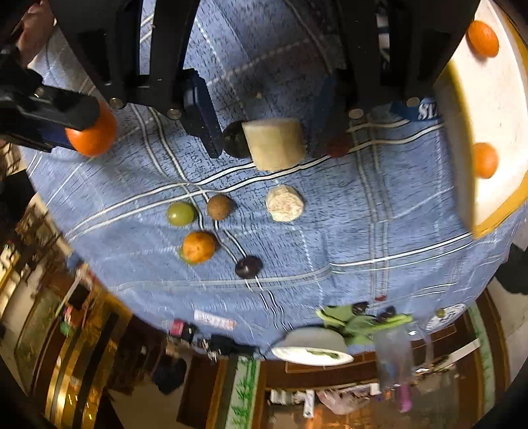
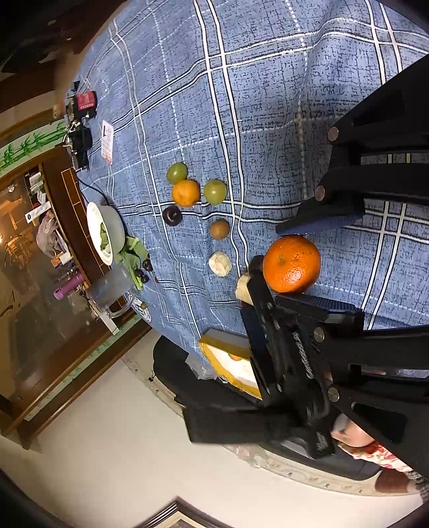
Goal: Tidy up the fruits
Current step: 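Grasp a white yam piece with the left tool while the right tool holds the orange, then move both tools over the tray and open them to drop yam and orange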
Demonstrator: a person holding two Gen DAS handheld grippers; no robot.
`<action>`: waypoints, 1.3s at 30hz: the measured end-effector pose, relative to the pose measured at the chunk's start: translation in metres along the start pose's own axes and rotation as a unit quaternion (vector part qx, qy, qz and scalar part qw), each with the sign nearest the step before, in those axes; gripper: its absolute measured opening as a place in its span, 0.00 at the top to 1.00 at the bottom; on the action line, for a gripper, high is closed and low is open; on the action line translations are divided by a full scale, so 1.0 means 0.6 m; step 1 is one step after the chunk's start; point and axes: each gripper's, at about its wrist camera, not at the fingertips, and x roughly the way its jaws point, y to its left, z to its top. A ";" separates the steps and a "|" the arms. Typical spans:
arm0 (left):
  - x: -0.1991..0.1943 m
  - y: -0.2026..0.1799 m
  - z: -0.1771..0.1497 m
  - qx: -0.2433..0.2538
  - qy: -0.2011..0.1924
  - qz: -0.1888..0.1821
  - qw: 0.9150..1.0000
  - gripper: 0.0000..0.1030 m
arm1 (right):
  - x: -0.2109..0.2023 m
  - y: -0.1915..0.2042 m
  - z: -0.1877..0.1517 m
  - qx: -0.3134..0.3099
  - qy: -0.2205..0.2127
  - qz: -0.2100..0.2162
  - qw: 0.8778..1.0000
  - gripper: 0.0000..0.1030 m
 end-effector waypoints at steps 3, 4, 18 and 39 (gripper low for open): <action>0.006 -0.018 -0.003 0.020 0.000 0.026 0.999 0.52 | 0.007 -0.007 -0.002 0.006 0.004 0.009 1.000 0.63; 0.006 -0.021 -0.005 0.020 -0.001 0.030 0.999 0.52 | 0.010 -0.009 -0.002 0.007 0.005 0.012 1.000 0.63; -0.145 0.052 -0.079 -0.105 -0.080 0.003 0.991 0.66 | 0.027 0.036 -0.006 -0.015 0.018 0.032 0.999 0.63; -0.262 0.296 -0.269 -0.337 -0.154 0.058 0.927 0.32 | 0.192 0.312 -0.049 -0.156 0.085 0.063 0.982 0.39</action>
